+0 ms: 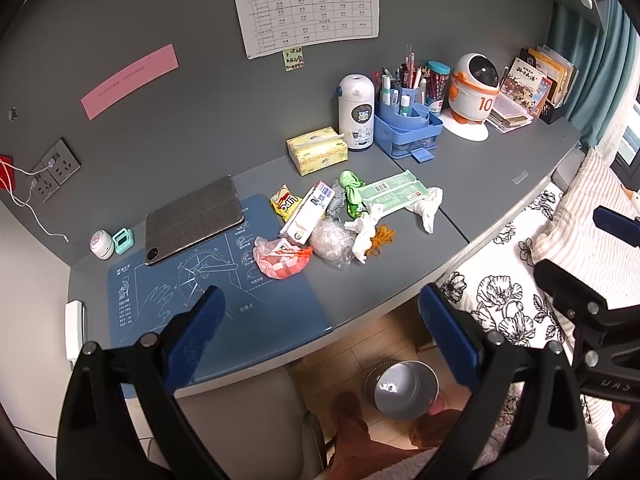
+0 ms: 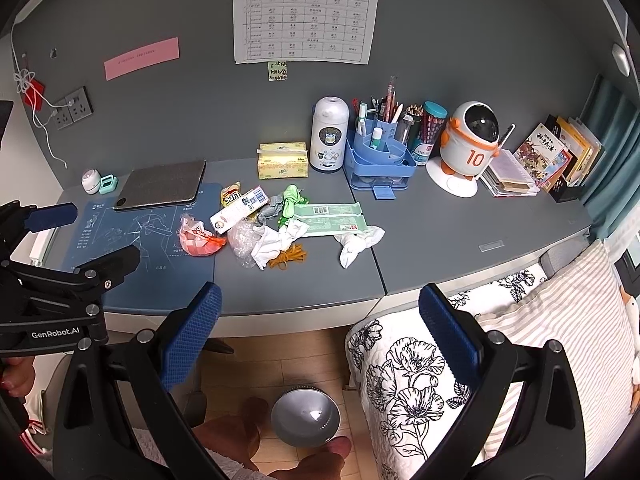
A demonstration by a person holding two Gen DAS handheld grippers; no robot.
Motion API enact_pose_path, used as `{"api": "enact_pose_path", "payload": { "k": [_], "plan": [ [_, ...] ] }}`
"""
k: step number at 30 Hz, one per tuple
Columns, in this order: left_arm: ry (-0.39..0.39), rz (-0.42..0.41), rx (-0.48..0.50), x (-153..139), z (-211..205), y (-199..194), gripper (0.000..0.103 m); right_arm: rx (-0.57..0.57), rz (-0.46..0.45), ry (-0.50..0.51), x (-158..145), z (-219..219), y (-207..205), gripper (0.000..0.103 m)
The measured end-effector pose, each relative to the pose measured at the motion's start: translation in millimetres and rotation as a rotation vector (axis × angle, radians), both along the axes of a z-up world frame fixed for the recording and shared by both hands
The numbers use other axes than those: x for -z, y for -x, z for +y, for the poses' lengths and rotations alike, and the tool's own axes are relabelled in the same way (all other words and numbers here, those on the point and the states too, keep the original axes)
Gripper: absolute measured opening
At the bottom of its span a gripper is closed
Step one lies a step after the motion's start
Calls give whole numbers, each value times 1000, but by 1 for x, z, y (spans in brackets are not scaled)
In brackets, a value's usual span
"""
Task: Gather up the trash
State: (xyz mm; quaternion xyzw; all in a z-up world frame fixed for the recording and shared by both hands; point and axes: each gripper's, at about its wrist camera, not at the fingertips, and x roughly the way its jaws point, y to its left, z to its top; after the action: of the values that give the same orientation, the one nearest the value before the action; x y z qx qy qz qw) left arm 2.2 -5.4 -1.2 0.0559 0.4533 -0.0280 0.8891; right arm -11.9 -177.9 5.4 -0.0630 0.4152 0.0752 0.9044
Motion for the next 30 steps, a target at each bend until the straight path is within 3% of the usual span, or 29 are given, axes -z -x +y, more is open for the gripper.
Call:
{"api": "enact_pose_path", "payload": {
  "k": [30],
  "plan": [
    [8,19,-11,7,9,-2,97,-4,8,-18,7,-1,-1,93]
  ]
}}
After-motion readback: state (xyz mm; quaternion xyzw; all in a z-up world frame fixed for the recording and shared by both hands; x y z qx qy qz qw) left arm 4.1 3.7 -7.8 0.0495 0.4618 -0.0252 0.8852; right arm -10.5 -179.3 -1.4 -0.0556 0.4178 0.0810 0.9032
